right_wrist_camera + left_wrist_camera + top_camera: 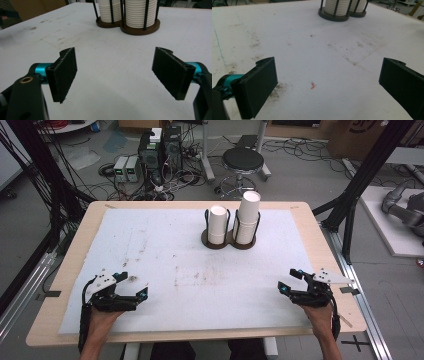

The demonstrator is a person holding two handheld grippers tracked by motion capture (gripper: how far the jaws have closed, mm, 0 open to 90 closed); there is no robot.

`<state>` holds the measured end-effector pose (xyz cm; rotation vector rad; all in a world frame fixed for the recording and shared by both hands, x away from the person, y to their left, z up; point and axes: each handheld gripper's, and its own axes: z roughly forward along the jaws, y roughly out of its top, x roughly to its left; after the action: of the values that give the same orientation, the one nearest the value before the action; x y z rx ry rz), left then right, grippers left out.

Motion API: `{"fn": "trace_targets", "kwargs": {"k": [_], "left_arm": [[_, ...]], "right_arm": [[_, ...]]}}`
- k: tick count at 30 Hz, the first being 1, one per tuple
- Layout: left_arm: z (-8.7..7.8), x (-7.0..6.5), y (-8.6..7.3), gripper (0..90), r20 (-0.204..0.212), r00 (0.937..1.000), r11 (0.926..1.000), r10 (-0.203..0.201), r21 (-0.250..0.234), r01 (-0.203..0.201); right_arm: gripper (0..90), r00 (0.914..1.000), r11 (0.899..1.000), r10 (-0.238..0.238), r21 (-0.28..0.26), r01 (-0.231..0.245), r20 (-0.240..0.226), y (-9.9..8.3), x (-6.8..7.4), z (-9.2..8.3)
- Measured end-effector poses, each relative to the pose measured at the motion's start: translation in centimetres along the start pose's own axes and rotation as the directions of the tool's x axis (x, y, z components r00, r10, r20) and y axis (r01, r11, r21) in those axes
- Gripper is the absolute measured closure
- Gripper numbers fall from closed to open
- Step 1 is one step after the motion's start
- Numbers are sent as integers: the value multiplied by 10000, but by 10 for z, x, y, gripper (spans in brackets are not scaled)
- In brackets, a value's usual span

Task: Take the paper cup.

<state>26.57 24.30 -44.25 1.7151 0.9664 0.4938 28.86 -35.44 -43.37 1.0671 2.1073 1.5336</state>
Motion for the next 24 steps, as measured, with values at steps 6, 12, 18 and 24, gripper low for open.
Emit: {"fn": "trace_targets", "kwargs": {"k": [6,12,18,24], "left_arm": [[0,0,0,17,-37,10000,10000,48,7,-48],[0,0,0,18,-39,10000,10000,42,12,-42],[0,0,0,18,-21,10000,10000,45,12,-45],[1,-2,0,17,-21,10000,10000,23,5,-23]], "right_arm": [[206,10000,10000,34,6,-34,-39,0,-1,-2],[205,9992,9997,227,-48,-228,-328,0,-2,-3],[206,9991,9998,216,6,-216,-360,1,-2,-2],[206,9993,9999,137,-32,-138,-349,2,-1,-4]]}}
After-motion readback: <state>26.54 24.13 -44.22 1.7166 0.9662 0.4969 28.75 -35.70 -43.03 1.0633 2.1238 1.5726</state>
